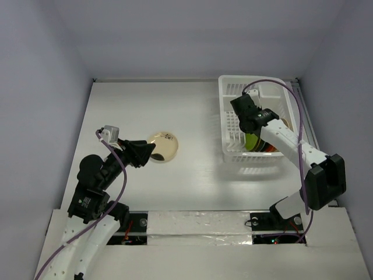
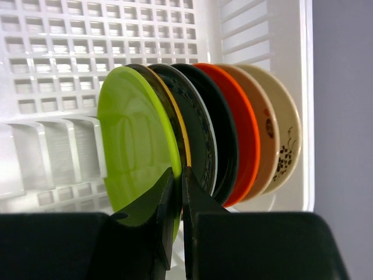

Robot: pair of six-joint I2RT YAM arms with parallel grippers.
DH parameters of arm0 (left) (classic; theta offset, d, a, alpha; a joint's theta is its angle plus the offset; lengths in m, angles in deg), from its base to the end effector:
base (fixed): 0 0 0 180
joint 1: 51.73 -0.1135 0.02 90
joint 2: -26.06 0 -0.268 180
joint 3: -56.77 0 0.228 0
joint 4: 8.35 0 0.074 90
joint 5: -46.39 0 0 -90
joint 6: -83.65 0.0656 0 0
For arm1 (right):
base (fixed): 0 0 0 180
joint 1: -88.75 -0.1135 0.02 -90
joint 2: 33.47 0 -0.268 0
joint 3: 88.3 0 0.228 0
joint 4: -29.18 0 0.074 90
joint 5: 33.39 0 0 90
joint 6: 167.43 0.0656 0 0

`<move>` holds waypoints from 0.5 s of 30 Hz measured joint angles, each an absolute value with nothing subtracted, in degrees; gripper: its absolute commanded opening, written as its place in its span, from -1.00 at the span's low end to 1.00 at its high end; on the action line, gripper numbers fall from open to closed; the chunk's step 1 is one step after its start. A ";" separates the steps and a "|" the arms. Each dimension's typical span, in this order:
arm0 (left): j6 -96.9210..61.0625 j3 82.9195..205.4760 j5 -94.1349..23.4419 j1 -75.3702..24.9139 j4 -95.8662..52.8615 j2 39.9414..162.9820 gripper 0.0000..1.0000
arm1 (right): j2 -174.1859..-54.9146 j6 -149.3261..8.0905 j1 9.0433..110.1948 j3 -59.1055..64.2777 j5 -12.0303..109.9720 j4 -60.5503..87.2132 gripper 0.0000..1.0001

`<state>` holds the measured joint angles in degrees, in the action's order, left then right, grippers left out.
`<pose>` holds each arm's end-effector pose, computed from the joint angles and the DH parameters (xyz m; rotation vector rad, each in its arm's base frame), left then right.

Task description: Unload the plates from the dish rack

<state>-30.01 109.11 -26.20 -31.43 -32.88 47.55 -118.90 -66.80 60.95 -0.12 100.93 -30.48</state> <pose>0.0890 -0.0538 0.3436 0.2125 1.5078 -0.8405 0.2800 0.0958 0.2903 -0.0676 2.2955 -0.6539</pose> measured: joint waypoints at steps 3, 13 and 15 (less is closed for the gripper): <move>-30.01 109.11 -26.26 -31.43 -32.88 47.55 -0.13 | -120.23 -67.59 60.58 0.38 102.83 -30.48 -1.00; -30.01 109.11 -26.29 -31.43 -32.88 47.60 -0.13 | -120.47 -67.56 57.06 7.02 110.43 -32.14 -1.00; -30.01 109.11 -26.31 -31.43 -32.91 47.64 -0.12 | -118.18 -67.04 55.99 9.58 111.53 -32.33 -1.00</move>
